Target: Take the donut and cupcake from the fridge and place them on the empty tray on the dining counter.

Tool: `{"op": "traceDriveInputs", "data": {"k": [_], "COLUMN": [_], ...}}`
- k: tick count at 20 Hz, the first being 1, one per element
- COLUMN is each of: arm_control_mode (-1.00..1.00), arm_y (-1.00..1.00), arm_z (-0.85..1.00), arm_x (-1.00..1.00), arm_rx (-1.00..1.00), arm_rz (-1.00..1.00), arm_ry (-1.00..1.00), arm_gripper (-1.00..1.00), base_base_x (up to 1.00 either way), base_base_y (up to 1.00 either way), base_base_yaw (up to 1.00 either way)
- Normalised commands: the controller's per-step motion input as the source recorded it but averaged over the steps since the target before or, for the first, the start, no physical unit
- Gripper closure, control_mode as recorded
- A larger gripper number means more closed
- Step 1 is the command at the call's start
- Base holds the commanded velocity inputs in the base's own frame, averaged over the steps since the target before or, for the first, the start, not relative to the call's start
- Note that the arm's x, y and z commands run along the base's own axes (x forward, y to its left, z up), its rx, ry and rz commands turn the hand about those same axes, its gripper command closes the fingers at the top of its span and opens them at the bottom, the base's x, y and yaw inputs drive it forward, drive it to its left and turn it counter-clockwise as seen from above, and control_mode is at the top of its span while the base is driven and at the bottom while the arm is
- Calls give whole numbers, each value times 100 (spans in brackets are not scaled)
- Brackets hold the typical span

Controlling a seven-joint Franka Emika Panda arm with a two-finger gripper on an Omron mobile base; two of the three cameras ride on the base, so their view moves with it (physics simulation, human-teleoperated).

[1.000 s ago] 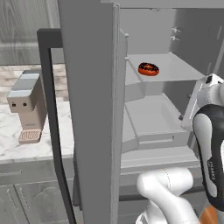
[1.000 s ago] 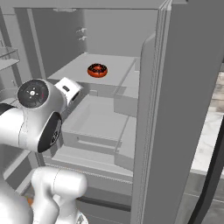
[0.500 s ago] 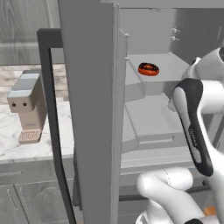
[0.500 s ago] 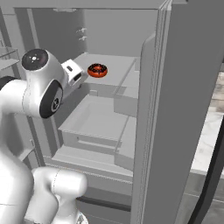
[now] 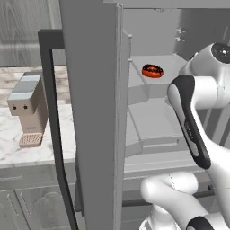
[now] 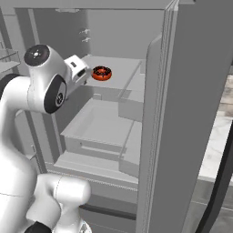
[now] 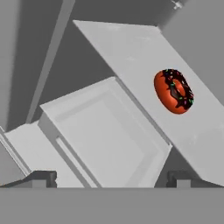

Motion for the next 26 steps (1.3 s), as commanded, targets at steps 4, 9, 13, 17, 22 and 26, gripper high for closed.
{"op": "traceDriveInputs", "data": {"k": [4, 9, 13, 17, 22, 26], "arm_control_mode": [-100, -100, -100, -100, -100, -100], "arm_y": [0, 0, 0, 2, 11, 2], "arm_z": [0, 5, 22, 11, 3, -4], "arm_x": [10, 41, 41, 41, 41, 39], "arm_rx": [3, 9, 14, 12, 8, 5], "arm_rz": [0, -5, -7, -9, -8, -5], "arm_ry": [-13, -1, 5, 4, 3, 0], "arm_gripper": [-100, -100, -100, -100, -100, -100], "base_base_x": [0, 0, 0, 0, 0, 0], "base_base_y": [0, 0, 0, 0, 0, 0], "base_base_yaw": [0, 0, 0, 0, 0, 0]}}
